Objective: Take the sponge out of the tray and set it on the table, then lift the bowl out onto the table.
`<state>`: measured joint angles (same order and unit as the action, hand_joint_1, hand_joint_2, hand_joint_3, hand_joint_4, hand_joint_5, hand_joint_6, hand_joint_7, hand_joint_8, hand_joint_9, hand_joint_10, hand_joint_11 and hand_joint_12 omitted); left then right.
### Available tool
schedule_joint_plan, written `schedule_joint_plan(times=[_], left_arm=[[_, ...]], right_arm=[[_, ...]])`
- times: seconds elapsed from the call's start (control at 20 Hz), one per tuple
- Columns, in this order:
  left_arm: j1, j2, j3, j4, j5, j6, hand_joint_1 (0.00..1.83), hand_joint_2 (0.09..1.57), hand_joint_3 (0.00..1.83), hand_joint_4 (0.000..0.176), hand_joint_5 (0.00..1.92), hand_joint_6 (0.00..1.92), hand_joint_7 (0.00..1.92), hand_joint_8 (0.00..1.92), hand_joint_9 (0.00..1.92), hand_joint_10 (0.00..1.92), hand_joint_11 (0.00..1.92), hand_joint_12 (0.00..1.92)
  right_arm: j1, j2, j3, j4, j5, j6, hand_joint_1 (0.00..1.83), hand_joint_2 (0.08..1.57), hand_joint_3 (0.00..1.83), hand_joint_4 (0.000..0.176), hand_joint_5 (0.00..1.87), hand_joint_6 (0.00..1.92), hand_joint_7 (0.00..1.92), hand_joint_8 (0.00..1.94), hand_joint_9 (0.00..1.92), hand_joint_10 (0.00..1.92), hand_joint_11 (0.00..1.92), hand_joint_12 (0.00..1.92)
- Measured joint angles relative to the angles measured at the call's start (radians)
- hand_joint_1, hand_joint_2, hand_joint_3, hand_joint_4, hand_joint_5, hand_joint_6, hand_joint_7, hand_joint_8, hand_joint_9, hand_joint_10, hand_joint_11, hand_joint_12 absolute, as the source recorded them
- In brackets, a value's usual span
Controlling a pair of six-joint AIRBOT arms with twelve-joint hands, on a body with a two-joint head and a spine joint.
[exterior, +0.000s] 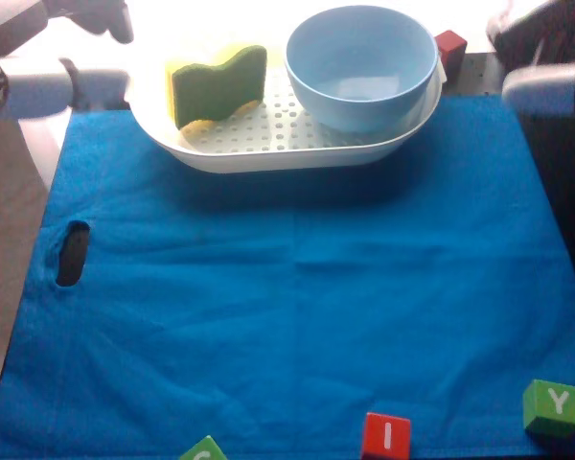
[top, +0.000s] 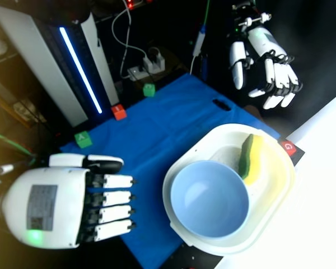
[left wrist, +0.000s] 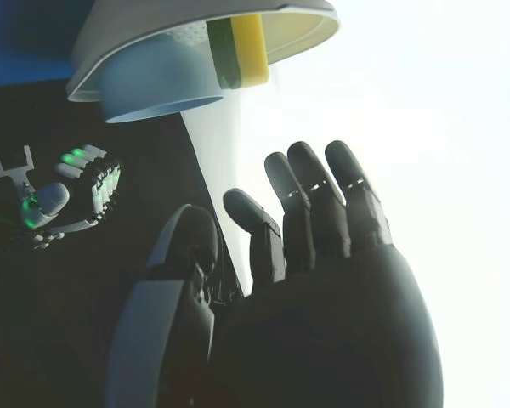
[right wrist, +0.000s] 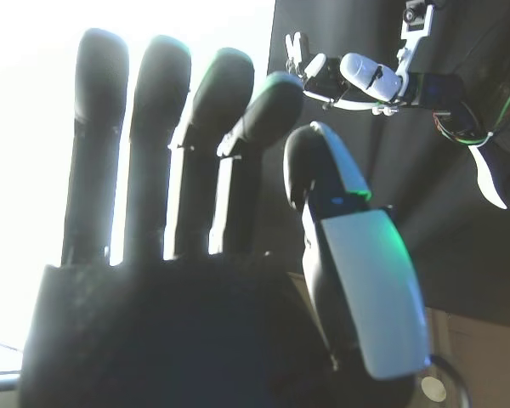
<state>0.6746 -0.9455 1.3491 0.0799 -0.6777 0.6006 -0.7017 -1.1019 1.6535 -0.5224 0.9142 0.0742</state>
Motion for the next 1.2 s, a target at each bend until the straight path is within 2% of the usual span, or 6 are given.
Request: schedule_joint_plan(times=[0.1, 0.2, 0.6, 0.75, 0.9, 1.2], left_arm=[[-0.022, -0.006, 0.002, 0.010, 0.010, 0.001, 0.70, 0.97, 0.00, 0.162, 0.11, 0.00, 0.18, 0.00, 0.15, 0.00, 0.00, 0.29], [-0.056, -0.026, 0.023, 0.023, 0.027, 0.000, 0.64, 0.95, 0.00, 0.175, 0.10, 0.00, 0.23, 0.01, 0.19, 0.01, 0.00, 0.29], [-0.205, -0.219, 0.194, 0.139, 0.253, 0.003, 0.77, 0.99, 0.00, 0.131, 0.34, 0.00, 0.45, 0.00, 0.50, 0.01, 0.00, 0.92], [-0.252, -0.239, 0.215, 0.130, 0.333, 0.100, 1.00, 0.96, 0.00, 0.017, 0.42, 0.00, 0.52, 0.00, 0.56, 0.00, 0.07, 0.93], [-0.270, -0.270, 0.234, 0.127, 0.427, 0.222, 0.87, 0.96, 0.00, 0.116, 0.41, 0.00, 0.62, 0.01, 0.68, 0.02, 0.00, 1.36], [-0.267, -0.335, 0.309, 0.109, 0.500, 0.227, 0.89, 0.98, 0.00, 0.091, 0.49, 0.00, 0.69, 0.00, 0.73, 0.01, 0.07, 1.09]], right_arm=[[0.000, -0.004, 0.008, 0.005, 0.003, 0.000, 0.66, 1.14, 0.00, 0.101, 0.36, 0.00, 0.27, 0.00, 0.21, 0.00, 0.00, 0.45], [0.000, -0.006, 0.008, 0.002, -0.001, 0.000, 0.66, 1.14, 0.00, 0.112, 0.37, 0.00, 0.27, 0.00, 0.22, 0.00, 0.00, 0.49], [0.000, -0.026, 0.023, -0.018, -0.010, 0.000, 0.56, 1.14, 0.00, 0.111, 0.38, 0.00, 0.27, 0.00, 0.21, 0.00, 0.02, 0.47], [0.000, -0.027, 0.025, -0.018, -0.008, 0.000, 0.61, 1.15, 0.00, 0.119, 0.37, 0.00, 0.25, 0.00, 0.19, 0.00, 0.00, 0.45], [0.000, -0.027, 0.028, -0.019, -0.008, 0.001, 0.67, 1.16, 0.00, 0.070, 0.37, 0.00, 0.25, 0.00, 0.18, 0.00, 0.00, 0.36], [0.000, -0.029, 0.029, -0.021, -0.016, 0.001, 0.66, 1.20, 0.00, 0.079, 0.42, 0.01, 0.25, 0.00, 0.18, 0.00, 0.00, 0.48]])
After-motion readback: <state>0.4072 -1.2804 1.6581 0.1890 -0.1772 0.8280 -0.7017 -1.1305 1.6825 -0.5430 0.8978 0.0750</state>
